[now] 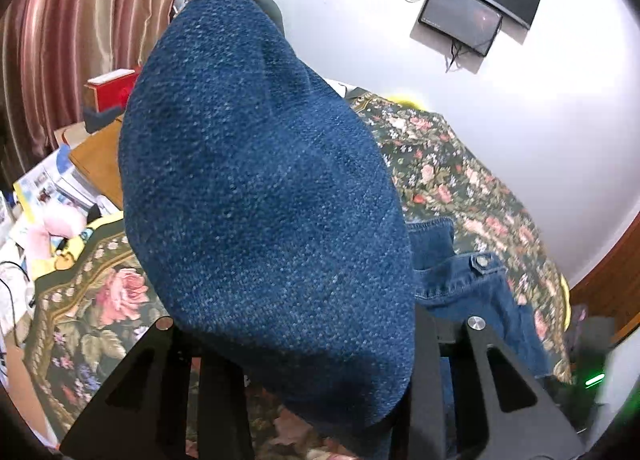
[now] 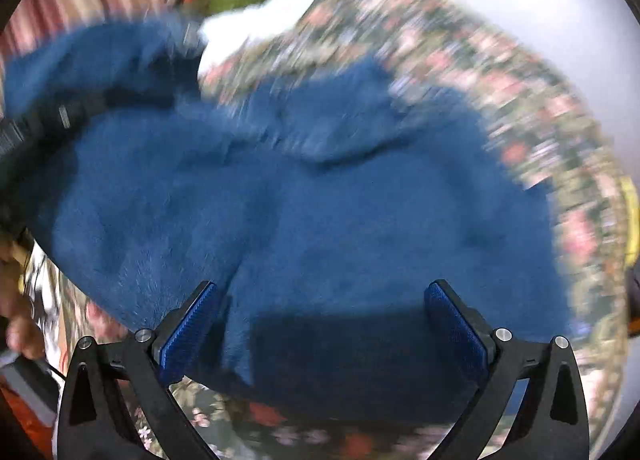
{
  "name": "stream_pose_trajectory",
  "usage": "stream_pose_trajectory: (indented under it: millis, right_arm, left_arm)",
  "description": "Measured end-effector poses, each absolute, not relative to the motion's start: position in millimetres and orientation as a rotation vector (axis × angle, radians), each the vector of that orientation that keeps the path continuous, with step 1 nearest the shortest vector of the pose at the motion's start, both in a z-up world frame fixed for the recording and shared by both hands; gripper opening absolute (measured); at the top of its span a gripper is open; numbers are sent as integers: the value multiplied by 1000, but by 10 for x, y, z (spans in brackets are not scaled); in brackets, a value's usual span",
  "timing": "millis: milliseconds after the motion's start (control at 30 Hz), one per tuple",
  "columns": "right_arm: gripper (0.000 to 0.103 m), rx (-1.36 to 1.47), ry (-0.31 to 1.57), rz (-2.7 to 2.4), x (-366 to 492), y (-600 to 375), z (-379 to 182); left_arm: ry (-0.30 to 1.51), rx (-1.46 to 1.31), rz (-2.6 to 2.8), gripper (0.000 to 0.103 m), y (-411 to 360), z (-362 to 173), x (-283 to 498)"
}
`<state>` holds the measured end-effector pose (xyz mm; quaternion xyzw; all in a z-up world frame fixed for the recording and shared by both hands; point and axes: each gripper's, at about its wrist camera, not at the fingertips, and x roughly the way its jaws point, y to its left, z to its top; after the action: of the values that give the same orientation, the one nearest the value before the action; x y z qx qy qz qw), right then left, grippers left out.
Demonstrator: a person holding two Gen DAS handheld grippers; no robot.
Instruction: Fold large clothes
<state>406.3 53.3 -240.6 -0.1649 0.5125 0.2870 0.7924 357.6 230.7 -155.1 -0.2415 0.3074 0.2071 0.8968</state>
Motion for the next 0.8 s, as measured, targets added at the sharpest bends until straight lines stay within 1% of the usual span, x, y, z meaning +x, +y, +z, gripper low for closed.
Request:
stream_pose_trajectory:
  millis: [100, 133, 233, 300, 433, 567, 667, 800]
  right_arm:
    - [103, -424, 1075, 629, 3986, 626, -2480]
    - [103, -435, 1087, 643, 4003, 615, -2453]
    - [102, -373, 1115, 693, 4083, 414, -2293]
    - [102, -305, 1092, 657, 4128, 134, -2111]
    - [102, -176, 1003, 559, 4140, -546, -1709]
    - [102, -15, 939, 423, 4166, -1380, -1370]
    - [102, 66, 935, 351, 4155, -1877, -1236]
    - [102, 104, 936, 294, 4078, -2309, -1158]
  left_arm:
    - [662, -450, 432, 33, 2206, -1556, 3634]
    - [658, -435, 429, 33, 2201, -1534, 3524]
    - [639, -413, 399, 33, 2050, -1410, 3541]
    - [621, -387, 363, 33, 1914, -1276, 3607]
    - [576, -264, 261, 32, 1335, -951, 3887]
    - [548, -94, 118, 31, 475, -803, 4081]
    - [611, 20, -17, 31, -62, -981, 4182]
    - [858, 119, -160, 32, -496, -1558, 4342]
